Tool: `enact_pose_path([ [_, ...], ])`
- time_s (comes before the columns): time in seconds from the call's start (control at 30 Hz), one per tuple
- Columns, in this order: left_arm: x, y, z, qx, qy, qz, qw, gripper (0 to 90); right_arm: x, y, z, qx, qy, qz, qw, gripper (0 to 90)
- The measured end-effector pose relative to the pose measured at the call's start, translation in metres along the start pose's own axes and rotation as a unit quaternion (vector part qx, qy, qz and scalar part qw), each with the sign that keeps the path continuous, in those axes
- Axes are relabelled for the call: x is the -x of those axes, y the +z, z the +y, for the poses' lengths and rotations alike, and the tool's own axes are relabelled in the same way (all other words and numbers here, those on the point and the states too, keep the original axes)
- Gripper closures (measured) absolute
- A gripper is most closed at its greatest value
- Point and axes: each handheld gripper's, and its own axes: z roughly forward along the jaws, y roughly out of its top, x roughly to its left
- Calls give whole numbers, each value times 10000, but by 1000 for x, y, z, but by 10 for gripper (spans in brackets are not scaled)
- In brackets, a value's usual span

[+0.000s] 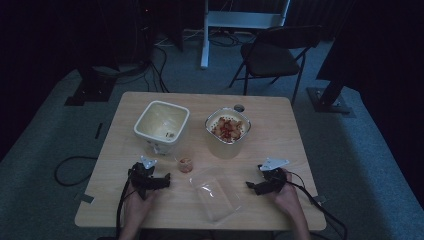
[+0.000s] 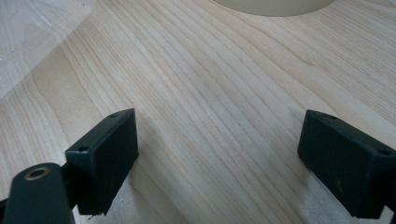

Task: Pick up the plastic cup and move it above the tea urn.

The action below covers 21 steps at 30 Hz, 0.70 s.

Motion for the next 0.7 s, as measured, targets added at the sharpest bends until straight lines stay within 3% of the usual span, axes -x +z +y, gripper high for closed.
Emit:
enact_pose_path([
  [0.33,4,0,0,3,-171,148,9997,5,0,0,0,13,28,-31,10000,131],
  [0.43,4,-2,-1,47,-72,70,9999,21,0,0,0,11,44,-42,10000,131],
  [0.53,7,-8,-4,96,66,-66,9999,169,-1,0,0,11,44,-42,10000,131],
  [0.7,9,-18,-4,-101,310,-292,9990,292,0,0,0,13,41,-43,10000,131],
])
